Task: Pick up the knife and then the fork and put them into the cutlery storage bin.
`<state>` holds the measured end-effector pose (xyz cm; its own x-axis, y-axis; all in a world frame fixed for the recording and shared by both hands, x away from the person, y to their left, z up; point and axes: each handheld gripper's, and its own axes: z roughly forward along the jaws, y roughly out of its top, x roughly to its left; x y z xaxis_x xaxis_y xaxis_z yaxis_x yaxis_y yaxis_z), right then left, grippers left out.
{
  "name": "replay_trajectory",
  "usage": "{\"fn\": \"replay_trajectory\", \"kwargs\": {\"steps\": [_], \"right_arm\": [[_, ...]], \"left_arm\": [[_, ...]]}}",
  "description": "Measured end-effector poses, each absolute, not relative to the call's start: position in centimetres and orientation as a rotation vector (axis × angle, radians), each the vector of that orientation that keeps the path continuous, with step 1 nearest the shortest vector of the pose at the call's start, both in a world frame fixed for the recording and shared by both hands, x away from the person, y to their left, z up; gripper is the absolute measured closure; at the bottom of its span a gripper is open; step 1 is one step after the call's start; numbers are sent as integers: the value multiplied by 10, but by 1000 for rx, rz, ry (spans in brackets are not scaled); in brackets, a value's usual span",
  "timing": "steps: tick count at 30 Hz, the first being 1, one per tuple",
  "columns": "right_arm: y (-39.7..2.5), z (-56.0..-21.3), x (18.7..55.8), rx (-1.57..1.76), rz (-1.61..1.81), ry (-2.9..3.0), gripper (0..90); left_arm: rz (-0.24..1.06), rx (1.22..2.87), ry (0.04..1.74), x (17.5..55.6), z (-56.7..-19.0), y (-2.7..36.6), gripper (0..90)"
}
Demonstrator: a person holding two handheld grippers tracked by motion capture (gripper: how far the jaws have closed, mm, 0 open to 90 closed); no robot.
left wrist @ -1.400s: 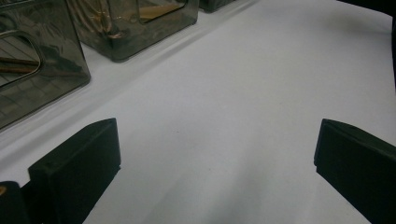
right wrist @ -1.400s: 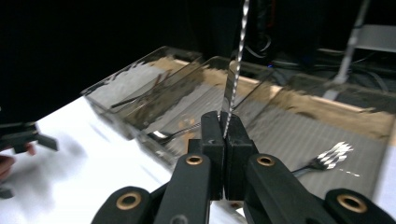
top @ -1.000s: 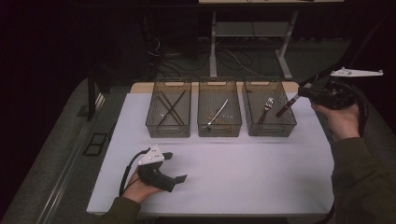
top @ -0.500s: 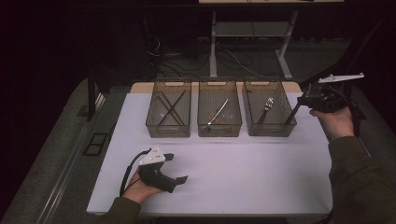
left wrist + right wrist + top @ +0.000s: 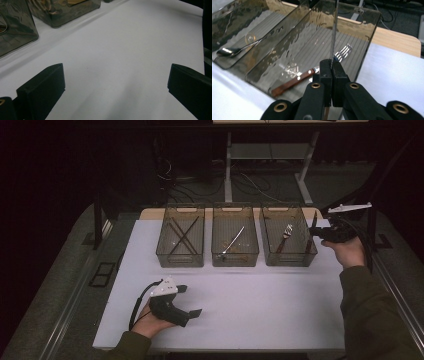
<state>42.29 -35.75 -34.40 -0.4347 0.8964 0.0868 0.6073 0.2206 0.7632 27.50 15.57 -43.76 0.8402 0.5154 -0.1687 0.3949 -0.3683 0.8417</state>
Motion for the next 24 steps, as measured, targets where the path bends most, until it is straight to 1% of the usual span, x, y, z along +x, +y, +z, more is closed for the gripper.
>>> {"fn": "replay_trajectory", "kwargs": {"steps": [12,17,21,24], "right_arm": [[-338,-365,447,1377,1080,2109,877],[-329,-378,451,1403,997,2158,781],[-328,-381,450,1406,1014,2149,670],[-330,-380,449,1417,1053,2145,566]], "left_arm": [[143,1997,663,275,-437,155,1],[141,1992,663,275,-436,156,1],[139,1994,663,275,-437,155,0],[139,1994,663,275,-437,155,1]]}}
